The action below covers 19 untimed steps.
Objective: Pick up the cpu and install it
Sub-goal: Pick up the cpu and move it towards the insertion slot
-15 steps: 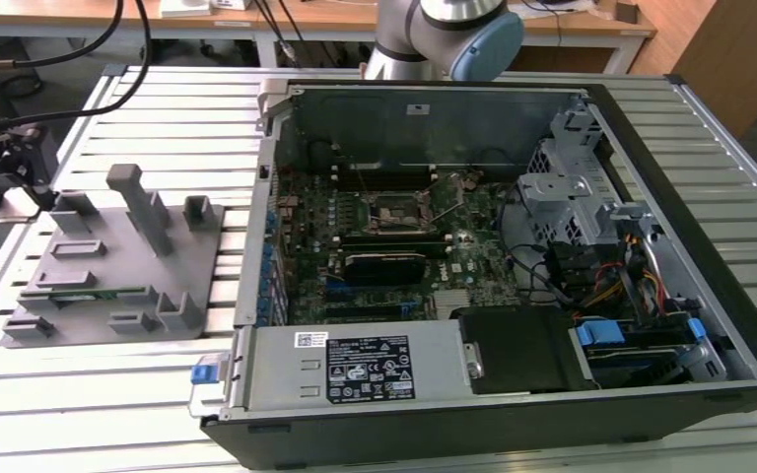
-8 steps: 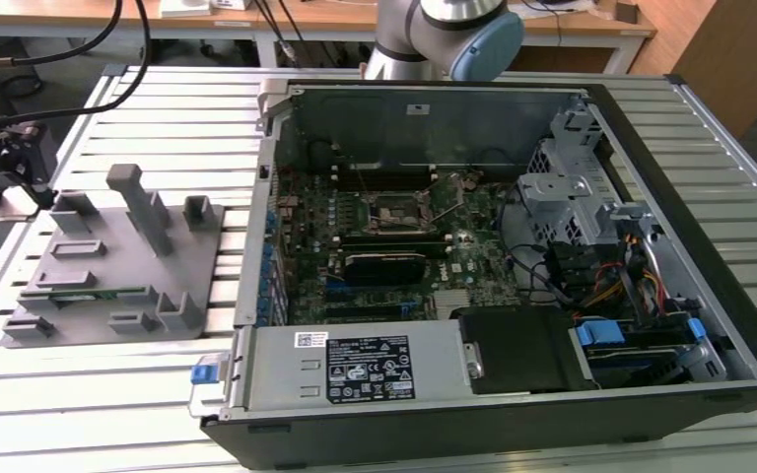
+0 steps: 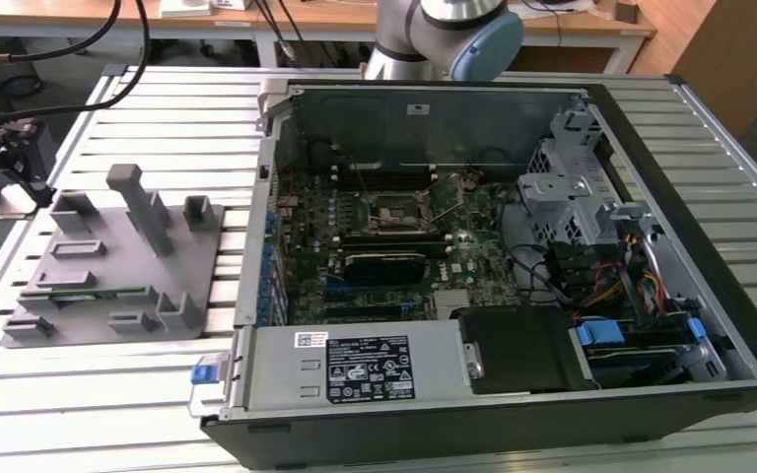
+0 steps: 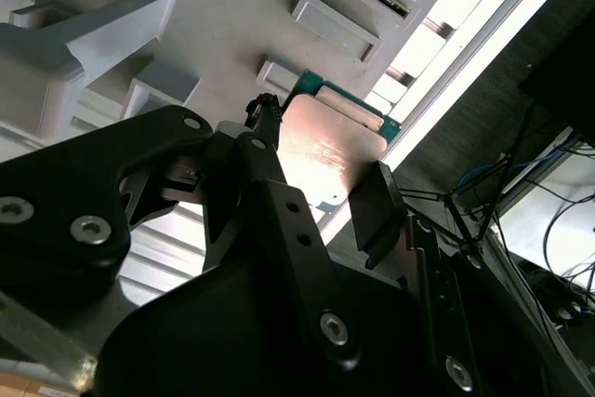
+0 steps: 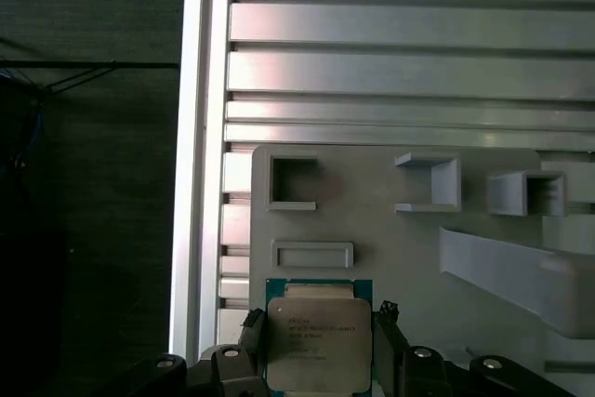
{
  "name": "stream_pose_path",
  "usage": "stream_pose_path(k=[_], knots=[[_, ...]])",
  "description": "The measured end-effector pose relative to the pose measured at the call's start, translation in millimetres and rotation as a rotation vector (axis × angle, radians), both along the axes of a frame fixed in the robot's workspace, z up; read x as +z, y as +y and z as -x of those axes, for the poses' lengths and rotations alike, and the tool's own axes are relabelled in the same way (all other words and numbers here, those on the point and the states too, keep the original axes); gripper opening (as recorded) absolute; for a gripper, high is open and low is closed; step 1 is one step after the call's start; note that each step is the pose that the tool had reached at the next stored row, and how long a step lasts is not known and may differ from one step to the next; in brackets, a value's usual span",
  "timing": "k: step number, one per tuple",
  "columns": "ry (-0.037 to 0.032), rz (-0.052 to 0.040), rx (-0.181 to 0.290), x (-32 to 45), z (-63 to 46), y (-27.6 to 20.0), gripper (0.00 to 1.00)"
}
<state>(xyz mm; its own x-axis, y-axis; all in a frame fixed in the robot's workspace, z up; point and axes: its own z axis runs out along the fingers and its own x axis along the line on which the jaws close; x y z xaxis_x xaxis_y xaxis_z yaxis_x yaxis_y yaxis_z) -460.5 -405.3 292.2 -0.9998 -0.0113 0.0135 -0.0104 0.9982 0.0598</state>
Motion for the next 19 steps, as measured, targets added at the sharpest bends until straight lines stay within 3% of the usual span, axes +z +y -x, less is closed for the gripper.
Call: stream_pose_path(k=[19], knots=[[0.0000, 0.0000, 0.000, 7.7, 0.0, 0.1, 0.54]])
